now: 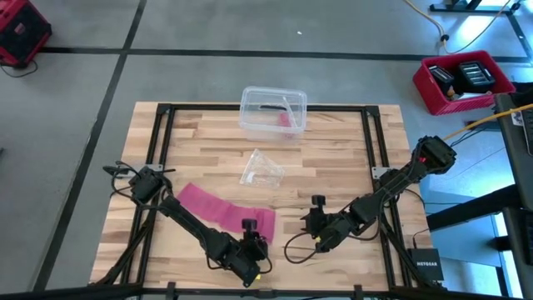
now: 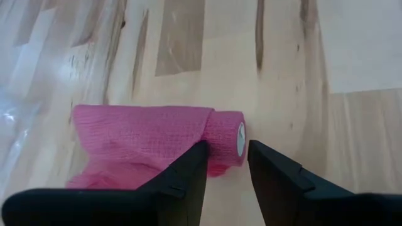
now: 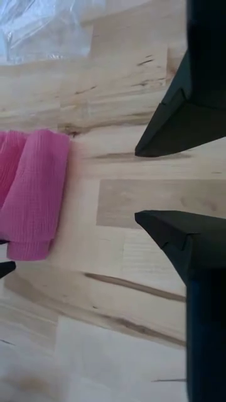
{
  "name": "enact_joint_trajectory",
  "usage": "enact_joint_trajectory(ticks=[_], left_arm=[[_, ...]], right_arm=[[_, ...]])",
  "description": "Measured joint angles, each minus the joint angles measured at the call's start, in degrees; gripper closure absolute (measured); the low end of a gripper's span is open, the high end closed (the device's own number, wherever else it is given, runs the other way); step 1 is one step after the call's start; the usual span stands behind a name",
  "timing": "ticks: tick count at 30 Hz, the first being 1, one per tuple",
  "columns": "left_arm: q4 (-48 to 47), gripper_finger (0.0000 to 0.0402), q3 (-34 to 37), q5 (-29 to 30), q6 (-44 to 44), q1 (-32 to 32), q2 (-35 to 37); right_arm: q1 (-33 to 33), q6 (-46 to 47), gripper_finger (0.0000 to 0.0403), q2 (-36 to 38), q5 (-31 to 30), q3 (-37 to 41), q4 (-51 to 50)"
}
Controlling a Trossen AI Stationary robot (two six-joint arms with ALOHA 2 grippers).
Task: Roll bandage
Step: Roll the pink bandage
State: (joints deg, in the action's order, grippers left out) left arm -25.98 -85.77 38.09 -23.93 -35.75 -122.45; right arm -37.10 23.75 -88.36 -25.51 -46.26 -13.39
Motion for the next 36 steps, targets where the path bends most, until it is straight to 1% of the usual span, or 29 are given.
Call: enact_joint_trajectory(ticks=[3, 6, 10, 13, 17, 21, 26, 29, 33, 36], left_arm=[[-0.02, 0.0290, 0.06, 0.03, -0.73, 0.37, -0.09], [-0.59, 0.0290, 0.06, 0.59, -1.75, 0.72, -0.20], [-3.90, 0.0290, 0.08, 1.01, -6.21, 0.98, -0.26], [-6.40, 0.0290, 0.10, 1.11, -9.25, 0.98, -0.38], [-7.08, 0.0290, 0.12, 1.14, -10.57, 0.48, -0.39], [-7.01, 0.0290, 0.12, 1.12, -10.48, 0.37, -0.39], [-6.80, 0.0290, 0.12, 1.16, -10.64, 0.44, -0.39], [-6.53, 0.0290, 0.12, 1.29, -10.64, 0.59, -0.39], [-5.88, 0.0290, 0.12, 1.48, -11.33, 0.59, -0.39], [-5.91, 0.0290, 0.12, 1.62, -11.95, 0.62, -0.39]], right_arm=[[0.00, 0.31, 0.0251, 0.00, -0.92, 0.00, 0.21], [0.00, -0.06, 0.0251, -1.06, -1.05, 0.00, 4.03], [0.04, -3.37, 0.0251, -4.69, -0.77, 0.00, 11.21], [1.16, -5.61, 0.0251, -7.54, -2.15, 0.00, 13.44], [5.80, -4.78, 0.0251, -9.91, -7.83, 0.00, 13.64], [11.79, -7.77, 0.0251, -11.06, -8.80, 0.00, 16.81], [18.42, -13.79, 0.0251, -13.25, -4.29, 0.00, 23.20], [21.03, -14.56, 0.0251, -15.06, -0.43, -0.01, 24.81], [21.81, -13.43, 0.0251, -17.44, 5.79, -0.02, 27.32], [21.12, -11.61, 0.0251, -18.35, 8.56, -0.02, 27.94]])
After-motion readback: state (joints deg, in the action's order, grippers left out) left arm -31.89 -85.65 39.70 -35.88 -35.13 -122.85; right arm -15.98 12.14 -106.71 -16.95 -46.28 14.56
